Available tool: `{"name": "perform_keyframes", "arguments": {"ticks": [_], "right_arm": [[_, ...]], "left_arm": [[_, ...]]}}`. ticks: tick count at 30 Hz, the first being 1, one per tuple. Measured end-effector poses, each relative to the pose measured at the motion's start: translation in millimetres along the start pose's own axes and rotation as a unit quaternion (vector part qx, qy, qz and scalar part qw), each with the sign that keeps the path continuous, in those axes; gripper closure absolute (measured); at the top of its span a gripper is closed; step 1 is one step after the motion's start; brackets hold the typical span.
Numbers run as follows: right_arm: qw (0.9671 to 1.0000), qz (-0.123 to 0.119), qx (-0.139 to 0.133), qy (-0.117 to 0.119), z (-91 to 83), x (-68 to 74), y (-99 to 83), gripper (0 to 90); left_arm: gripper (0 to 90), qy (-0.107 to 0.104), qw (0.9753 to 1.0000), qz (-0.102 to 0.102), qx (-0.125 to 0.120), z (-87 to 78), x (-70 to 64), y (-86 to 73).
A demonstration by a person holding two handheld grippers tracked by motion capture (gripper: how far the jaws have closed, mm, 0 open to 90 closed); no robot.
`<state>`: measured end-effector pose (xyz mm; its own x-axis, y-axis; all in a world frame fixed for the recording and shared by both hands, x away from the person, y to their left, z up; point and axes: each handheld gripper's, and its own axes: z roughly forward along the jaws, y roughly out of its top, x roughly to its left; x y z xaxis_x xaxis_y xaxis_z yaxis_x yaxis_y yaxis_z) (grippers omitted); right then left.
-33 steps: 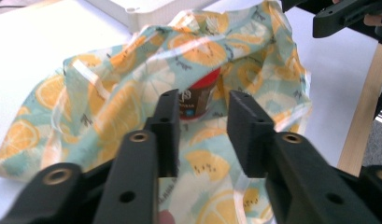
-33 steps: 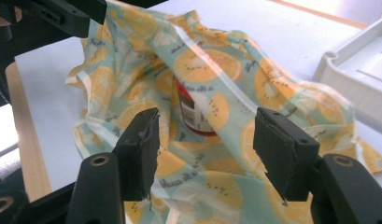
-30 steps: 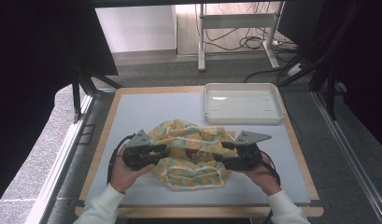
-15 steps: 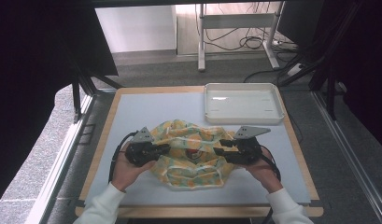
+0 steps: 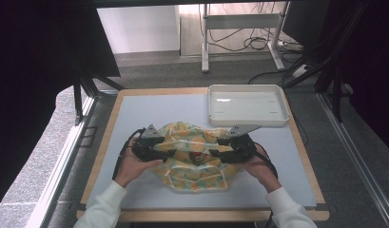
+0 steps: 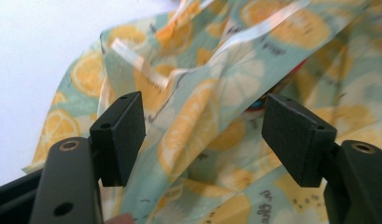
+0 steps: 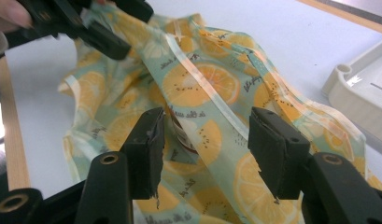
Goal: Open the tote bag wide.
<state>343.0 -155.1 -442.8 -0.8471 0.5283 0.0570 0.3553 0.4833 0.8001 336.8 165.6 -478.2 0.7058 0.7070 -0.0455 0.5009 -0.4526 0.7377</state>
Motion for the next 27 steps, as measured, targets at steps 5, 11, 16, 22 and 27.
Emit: {"name": "perform_keyframes", "arguments": {"ticks": [5, 11, 16, 22, 27], "right_arm": [[1.0, 0.003, -0.004, -0.006, -1.9, -1.6, -0.2, 45.7], [0.9999, 0.0, 0.001, -0.013, -1.8, -1.9, -0.3, 45.6], [1.0, 0.003, 0.001, -0.005, -2.2, -2.5, -0.1, 41.2], [0.9998, 0.009, 0.015, -0.012, 2.6, -7.0, -1.4, 32.1], [0.9992, 0.006, 0.037, -0.015, 15.8, -10.1, -2.4, 26.6]], "left_arm": [[56.0, 0.025, 0.9993, 0.001, 0.027, 12.0, 2.9, -5.4], [87.0, 0.011, 0.9997, 0.001, 0.02, 11.2, 0.1, -7.0], [90.0, -0.005, 0.9999, -0.005, 0.014, 9.3, 0.8, -6.4], [90.0, -0.016, 0.9997, -0.016, 0.002, 5.2, 0.3, -4.5], [90.0, -0.016, 0.9998, -0.014, -0.003, 3.0, -0.6, -3.6]]}}
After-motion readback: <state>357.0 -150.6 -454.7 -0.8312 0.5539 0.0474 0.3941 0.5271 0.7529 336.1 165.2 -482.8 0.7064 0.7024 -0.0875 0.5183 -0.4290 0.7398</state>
